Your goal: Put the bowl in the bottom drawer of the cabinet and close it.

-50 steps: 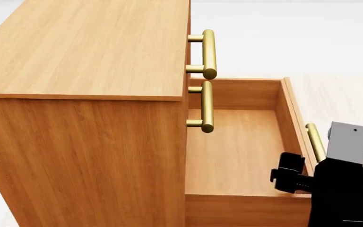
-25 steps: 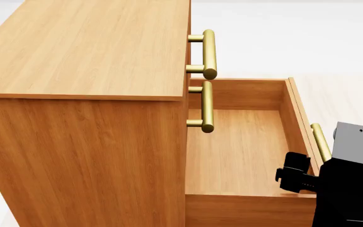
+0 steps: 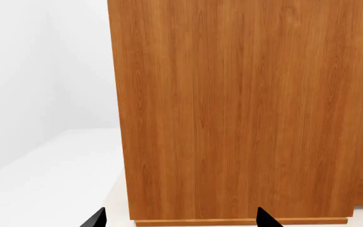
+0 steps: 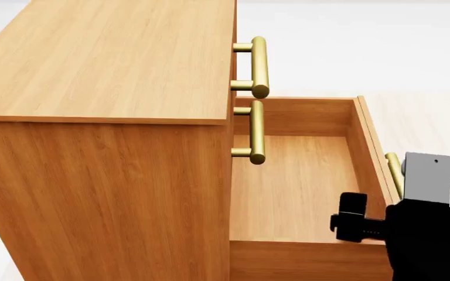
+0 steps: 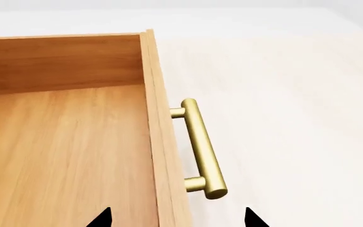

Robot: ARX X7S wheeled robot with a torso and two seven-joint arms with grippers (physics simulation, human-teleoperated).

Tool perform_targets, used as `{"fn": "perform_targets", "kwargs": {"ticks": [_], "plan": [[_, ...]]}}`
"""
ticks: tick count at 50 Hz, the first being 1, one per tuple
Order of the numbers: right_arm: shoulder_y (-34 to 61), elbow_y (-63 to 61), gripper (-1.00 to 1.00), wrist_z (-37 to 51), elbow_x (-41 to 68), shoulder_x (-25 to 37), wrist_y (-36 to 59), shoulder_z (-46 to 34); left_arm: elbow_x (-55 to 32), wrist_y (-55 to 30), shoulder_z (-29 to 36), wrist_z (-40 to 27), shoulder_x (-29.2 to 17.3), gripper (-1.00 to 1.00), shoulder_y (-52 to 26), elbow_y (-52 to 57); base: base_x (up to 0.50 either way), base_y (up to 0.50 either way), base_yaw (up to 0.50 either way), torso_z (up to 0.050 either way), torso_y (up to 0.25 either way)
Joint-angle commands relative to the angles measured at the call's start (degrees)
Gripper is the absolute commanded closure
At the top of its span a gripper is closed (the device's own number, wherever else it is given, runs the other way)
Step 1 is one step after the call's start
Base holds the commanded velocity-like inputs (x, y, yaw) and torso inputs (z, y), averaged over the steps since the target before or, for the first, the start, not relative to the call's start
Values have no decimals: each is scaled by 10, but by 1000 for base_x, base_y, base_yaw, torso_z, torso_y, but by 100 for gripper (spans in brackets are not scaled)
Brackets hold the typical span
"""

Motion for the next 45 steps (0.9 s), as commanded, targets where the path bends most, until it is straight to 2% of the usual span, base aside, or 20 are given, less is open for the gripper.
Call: {"fn": "perform_targets", "kwargs": {"ticks": [1, 26, 36, 45], "plan": [[-11, -34, -100, -53, 24, 17, 6, -15, -1, 0, 2, -2, -2, -100, -1, 0, 0, 0, 0, 0, 0], [-32, -178, -100, -6, 44, 44, 23, 32, 1, 14, 7, -4, -2, -100, -6, -20, 0, 0, 0, 0, 0], [-33, -262, -100, 27, 70, 59, 55, 84, 0, 22, 8, -6, -4, -100, -4, -16, 0, 0, 0, 0, 0], [-31, -257, -100, 47, 56, 67, 40, 110, -7, 22, 9, -5, -7, -100, -4, -14, 0, 0, 0, 0, 0]]}}
